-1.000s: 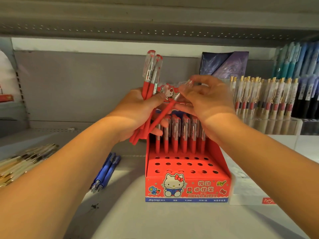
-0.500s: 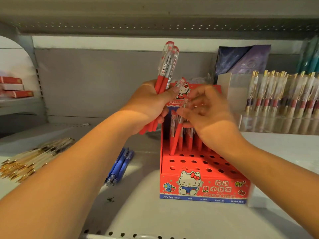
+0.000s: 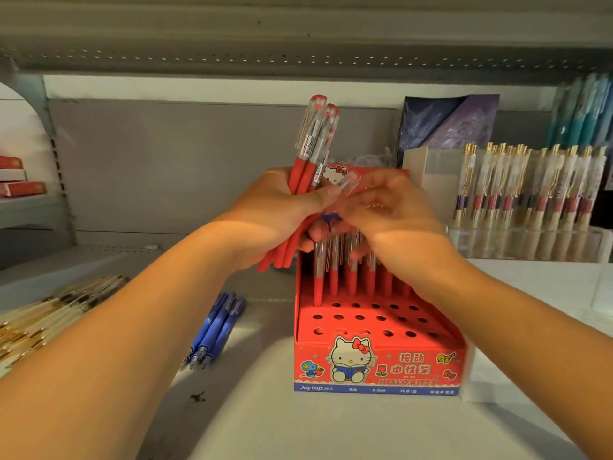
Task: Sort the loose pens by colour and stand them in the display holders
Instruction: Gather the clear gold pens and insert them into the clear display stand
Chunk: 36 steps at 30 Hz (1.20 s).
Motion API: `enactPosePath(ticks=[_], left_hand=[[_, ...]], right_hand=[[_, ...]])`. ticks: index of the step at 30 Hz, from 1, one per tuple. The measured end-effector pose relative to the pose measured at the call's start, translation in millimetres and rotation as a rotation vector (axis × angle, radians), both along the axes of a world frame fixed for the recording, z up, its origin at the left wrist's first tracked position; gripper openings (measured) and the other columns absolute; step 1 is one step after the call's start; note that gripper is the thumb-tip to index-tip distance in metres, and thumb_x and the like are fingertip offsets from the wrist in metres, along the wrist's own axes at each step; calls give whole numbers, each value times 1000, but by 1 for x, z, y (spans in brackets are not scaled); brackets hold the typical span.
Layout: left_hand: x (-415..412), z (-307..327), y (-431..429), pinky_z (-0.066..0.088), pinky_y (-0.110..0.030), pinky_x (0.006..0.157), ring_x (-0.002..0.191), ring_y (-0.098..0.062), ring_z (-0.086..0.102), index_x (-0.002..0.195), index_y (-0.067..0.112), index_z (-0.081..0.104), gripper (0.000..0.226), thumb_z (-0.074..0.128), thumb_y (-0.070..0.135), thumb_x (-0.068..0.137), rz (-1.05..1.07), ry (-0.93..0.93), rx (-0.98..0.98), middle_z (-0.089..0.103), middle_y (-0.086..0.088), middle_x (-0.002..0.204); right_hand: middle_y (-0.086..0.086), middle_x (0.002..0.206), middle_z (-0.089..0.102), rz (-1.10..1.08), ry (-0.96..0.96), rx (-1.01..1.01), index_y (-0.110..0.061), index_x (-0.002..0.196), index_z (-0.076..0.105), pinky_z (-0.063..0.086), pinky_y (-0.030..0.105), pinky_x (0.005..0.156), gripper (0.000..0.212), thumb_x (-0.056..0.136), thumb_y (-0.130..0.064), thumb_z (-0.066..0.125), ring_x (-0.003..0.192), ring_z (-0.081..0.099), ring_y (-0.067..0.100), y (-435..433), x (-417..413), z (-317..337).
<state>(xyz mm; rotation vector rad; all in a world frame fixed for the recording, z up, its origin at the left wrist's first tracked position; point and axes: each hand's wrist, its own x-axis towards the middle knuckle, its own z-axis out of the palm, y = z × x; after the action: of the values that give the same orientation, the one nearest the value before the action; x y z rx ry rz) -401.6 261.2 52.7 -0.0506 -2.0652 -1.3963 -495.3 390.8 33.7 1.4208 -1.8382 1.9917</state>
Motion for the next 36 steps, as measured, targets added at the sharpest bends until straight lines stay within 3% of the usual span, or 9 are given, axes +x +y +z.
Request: enactPosePath(ticks=[2, 8, 12, 17, 23, 26, 31, 33, 36], left_hand=[[1, 0, 2, 43, -24, 41, 44, -14, 49, 80, 19, 66, 15, 65, 23, 94, -34, -21, 20, 56, 2, 54], [0, -2, 8, 45, -25, 42, 46, -16, 53, 83, 14, 62, 16, 61, 22, 96, -22, -32, 61, 57, 0, 55], [2, 3, 7, 51, -25, 44, 51, -19, 64, 96, 9, 65, 16, 60, 24, 97, 41, 27, 140, 67, -1, 72], [5, 6, 5, 58, -33, 51, 59, -24, 69, 94, 10, 64, 20, 57, 28, 99, 98, 61, 170, 64, 2, 66], [7, 8, 3, 55, -30, 49, 49, -15, 56, 96, 7, 65, 23, 57, 28, 99, 163, 54, 169, 61, 1, 65], [7, 7, 2, 34, -19, 36, 39, -10, 35, 114, -4, 58, 35, 59, 26, 97, 114, 47, 236, 51, 2, 59], [5, 3, 4, 22, -14, 36, 39, -8, 26, 110, 12, 56, 36, 60, 43, 93, 1, -74, 248, 45, 4, 56], [4, 3, 3, 21, -12, 37, 38, -9, 25, 106, 16, 55, 28, 59, 42, 94, -35, -105, 281, 45, 1, 56], [5, 5, 1, 22, -11, 38, 36, -10, 25, 96, 17, 57, 15, 53, 31, 97, -73, -117, 326, 45, -1, 57]], right_hand=[[12, 94, 72, 119, -137, -90, -18, 104, 59, 56, 26, 52, 22, 88, -6, 69, 81, 72, 23, 5, 3, 5], [12, 93, 74, 165, -234, -165, -9, 107, 67, 58, 27, 74, 19, 90, -2, 65, 83, 72, 20, 9, 3, 7], [5, 79, 71, 206, -353, -276, -12, 101, 62, 60, 27, 69, 20, 92, 6, 59, 69, 72, 16, 11, 3, 10], [2, 70, 66, 178, -416, -379, -12, 91, 57, 62, 37, 67, 17, 93, 5, 58, 68, 70, 16, 14, 2, 16], [8, 75, 63, 75, -486, -457, -12, 86, 57, 60, 34, 61, 25, 95, 9, 48, 60, 66, 15, 22, -9, 24], [7, 75, 64, 18, -403, -349, -10, 90, 58, 59, 30, 55, 21, 94, 9, 51, 59, 67, 13, 23, -15, 22], [5, 75, 60, -52, -173, -112, -15, 87, 57, 57, 26, 46, 22, 92, 7, 59, 52, 63, 6, 11, -17, 10], [1, 77, 58, -89, -51, -61, -23, 85, 57, 60, 34, 53, 31, 91, 7, 60, 62, 65, 11, 6, -19, 3], [-6, 79, 61, -121, 124, -62, -34, 85, 57, 58, 53, 74, 36, 90, 2, 61, 82, 66, 32, 3, -19, -4]])
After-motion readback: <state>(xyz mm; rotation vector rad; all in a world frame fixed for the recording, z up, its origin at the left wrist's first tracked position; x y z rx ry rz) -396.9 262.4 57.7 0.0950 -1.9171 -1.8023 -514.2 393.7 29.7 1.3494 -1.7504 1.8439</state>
